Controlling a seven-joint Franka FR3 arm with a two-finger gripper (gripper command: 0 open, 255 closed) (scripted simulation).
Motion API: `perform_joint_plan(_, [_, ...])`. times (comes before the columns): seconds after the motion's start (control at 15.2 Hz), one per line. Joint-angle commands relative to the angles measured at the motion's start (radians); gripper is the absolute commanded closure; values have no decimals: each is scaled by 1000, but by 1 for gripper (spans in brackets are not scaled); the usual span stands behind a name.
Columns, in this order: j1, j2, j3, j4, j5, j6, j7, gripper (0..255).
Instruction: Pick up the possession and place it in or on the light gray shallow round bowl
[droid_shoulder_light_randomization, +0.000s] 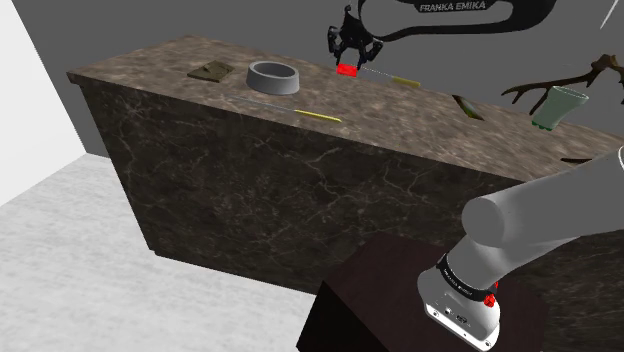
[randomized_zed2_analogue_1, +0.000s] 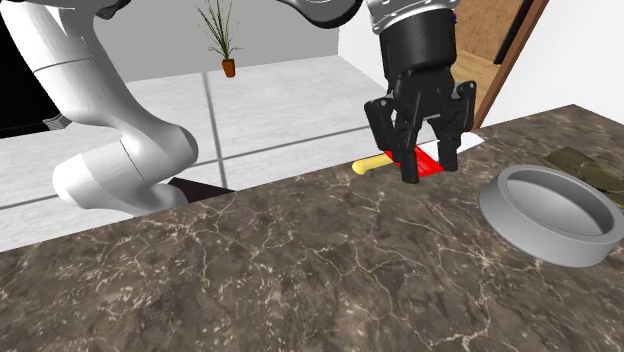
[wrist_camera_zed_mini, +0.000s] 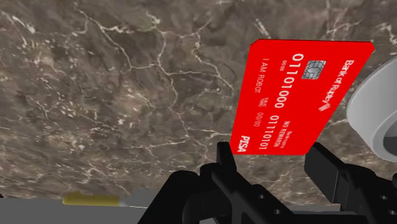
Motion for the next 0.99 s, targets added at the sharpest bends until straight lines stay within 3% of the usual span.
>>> perform_joint_plan(0.0, [-33, 97, 57, 89, -55, -18, 47, 255])
perform_joint_plan(0.2, [-63, 257, 145, 234, -169, -71, 128, 255])
perform_joint_plan(0.4, [-43, 445, 214, 399, -319, -158, 211, 255])
perform_joint_plan(0.66, [96, 698, 221, 657, -515, -299, 271, 255])
perform_joint_plan(0.92, [307, 937, 159, 993, -662, -433, 243, 255])
